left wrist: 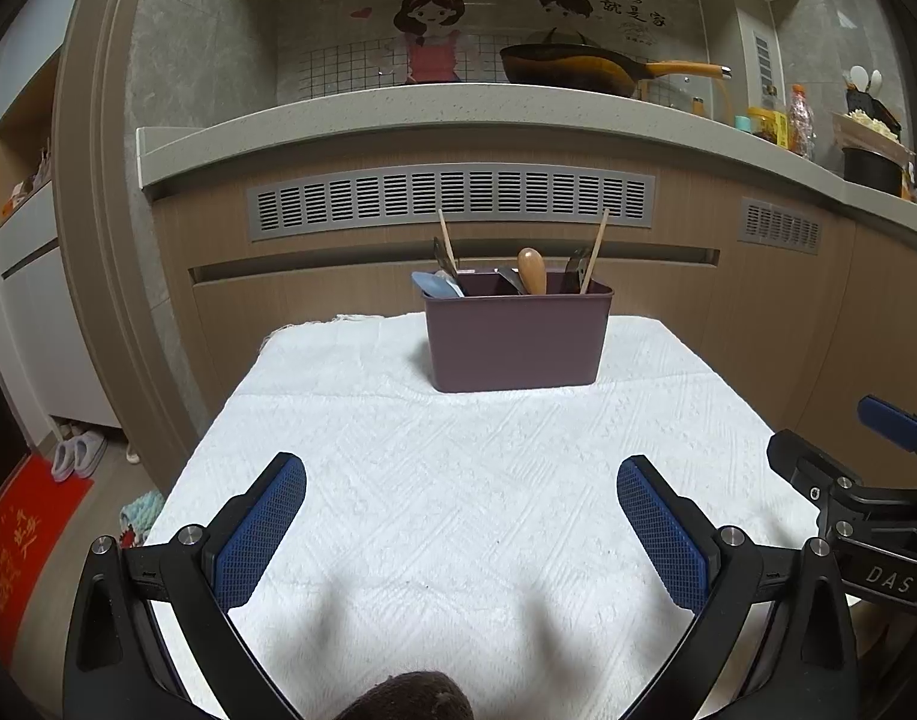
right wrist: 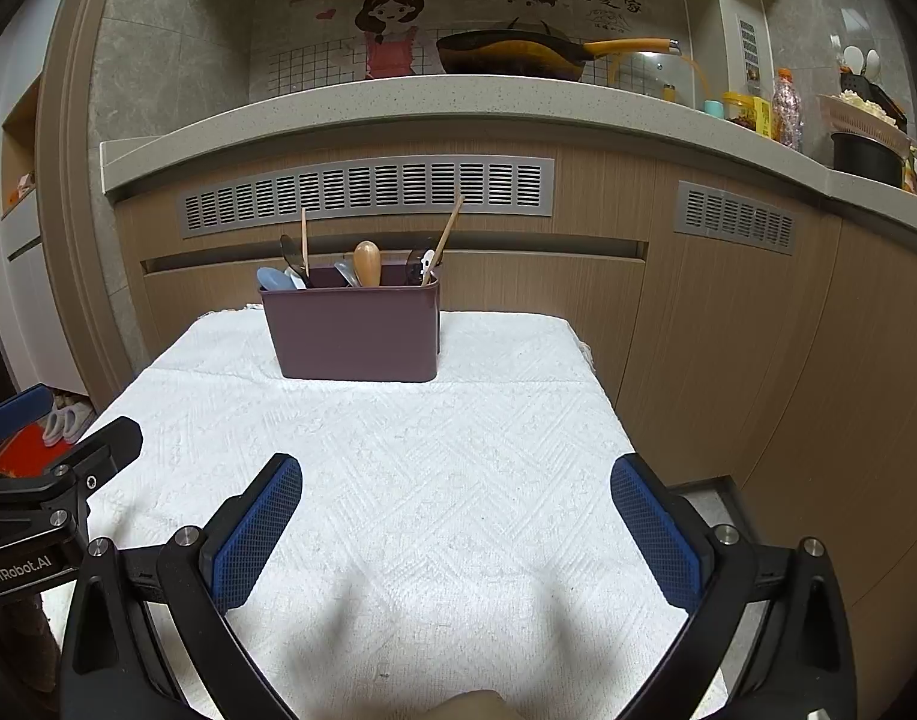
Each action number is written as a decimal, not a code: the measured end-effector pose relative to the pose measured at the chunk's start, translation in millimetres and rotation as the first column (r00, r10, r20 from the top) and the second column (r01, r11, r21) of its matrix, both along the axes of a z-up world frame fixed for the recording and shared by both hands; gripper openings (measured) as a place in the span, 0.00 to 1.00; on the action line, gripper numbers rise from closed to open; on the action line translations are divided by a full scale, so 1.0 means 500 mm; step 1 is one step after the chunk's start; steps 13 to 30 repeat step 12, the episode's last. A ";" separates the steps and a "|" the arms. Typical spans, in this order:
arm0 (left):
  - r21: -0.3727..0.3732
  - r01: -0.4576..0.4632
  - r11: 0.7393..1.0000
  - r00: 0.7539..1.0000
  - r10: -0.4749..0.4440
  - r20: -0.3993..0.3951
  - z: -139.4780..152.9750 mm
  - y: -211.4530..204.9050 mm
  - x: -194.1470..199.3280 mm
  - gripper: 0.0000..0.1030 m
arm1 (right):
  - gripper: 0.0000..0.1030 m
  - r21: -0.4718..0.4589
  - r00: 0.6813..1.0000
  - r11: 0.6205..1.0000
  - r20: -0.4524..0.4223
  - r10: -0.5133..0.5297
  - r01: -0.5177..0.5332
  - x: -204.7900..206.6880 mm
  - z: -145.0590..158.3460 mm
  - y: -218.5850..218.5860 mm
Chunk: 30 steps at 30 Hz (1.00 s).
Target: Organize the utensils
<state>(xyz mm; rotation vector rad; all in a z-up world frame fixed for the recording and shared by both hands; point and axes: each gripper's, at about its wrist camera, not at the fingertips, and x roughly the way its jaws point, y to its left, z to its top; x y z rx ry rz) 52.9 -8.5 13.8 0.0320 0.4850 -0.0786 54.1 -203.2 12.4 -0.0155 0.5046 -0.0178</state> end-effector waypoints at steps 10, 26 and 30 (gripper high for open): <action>0.003 -0.003 1.000 1.000 0.003 0.004 0.000 0.001 -0.001 1.00 | 0.99 -0.004 1.000 1.000 0.006 0.001 -0.001 0.002 0.002 -0.002; 0.005 -0.004 1.000 1.000 0.004 0.004 -0.003 0.001 -0.001 1.00 | 0.99 -0.004 1.000 1.000 0.006 -0.001 0.001 0.002 0.002 -0.002; 0.005 -0.004 1.000 1.000 0.004 0.004 -0.003 0.001 -0.001 1.00 | 0.99 -0.004 1.000 1.000 0.006 -0.001 0.001 0.002 0.002 -0.002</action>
